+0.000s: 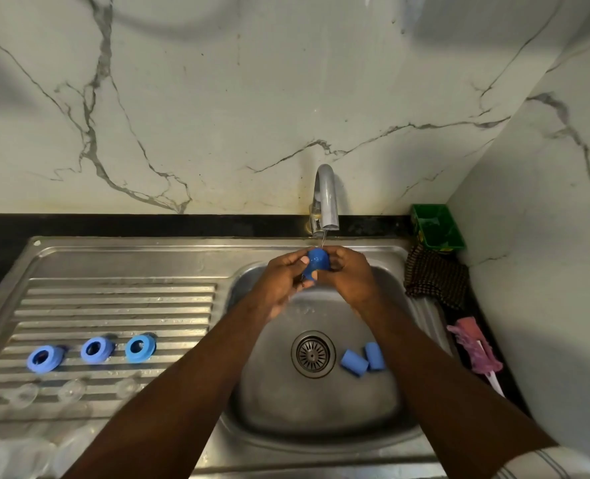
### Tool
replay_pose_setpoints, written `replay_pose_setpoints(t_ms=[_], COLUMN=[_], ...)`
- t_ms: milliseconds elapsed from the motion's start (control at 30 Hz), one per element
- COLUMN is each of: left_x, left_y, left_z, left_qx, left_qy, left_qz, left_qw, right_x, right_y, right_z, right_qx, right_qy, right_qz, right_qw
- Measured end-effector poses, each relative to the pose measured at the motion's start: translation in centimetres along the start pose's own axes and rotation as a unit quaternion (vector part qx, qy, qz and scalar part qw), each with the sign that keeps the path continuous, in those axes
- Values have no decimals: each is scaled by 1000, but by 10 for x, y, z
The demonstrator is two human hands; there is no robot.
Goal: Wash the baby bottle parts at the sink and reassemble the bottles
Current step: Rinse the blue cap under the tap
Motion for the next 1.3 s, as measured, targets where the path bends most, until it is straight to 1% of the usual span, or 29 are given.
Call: replay_pose_setpoints(t_ms=[100,200,367,567,667,767,867,1000,1067,1100,1233,1300], left_x=[-1,-2,5,8,10,14,23,52,70,88,139,173], left_y=[1,5,13,20,18,12,9,12,18,20,30,39], left_z=[0,2,5,6,5,1,-11,-34,-47,-57,-82,-96], left_qx=[1,-7,-28,-42,-28,-18,-19,-35,-57,-54,-4,21], left_qy=[17,35,71,94,97,100,115,109,106,113,105,123], left_qz=[12,-9,-37,5,46,108,205,277,330,339,342,340], left_qw=[1000,999,996,995,994,989,972,954,936,932,934,932], right_x=[0,1,0,0,2,-2,-13,-46,-67,-84,-131,-163], right_y=[-5,-9,-16,-10,-9,-4,6,8,2,-4,-22,-28], right_z=[-2,-2,6,11,6,0,-11,-24,-27,-28,-28,-28], right_qx=[31,39,30,-18,-36,-70,-86,-102,-89,-68,37,72], right_qy=[31,61,70,48,41,7,-15,-52,-64,-73,-82,-110], right_qz=[-60,-81,-108,-94,-85,-58,-74,-93,-107,-119,-175,-194], right_qw=[997,994,991,994,995,996,993,989,988,988,980,972])
Point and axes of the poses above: each hand's wrist, its own z-axis towards the middle knuckle, its own x-axis out of the back of the hand, y = z × x, the point moved 5 cm from there along z, towards the middle knuckle, and after that the axes turned 3 degrees about -x, right-handed, at the moved point
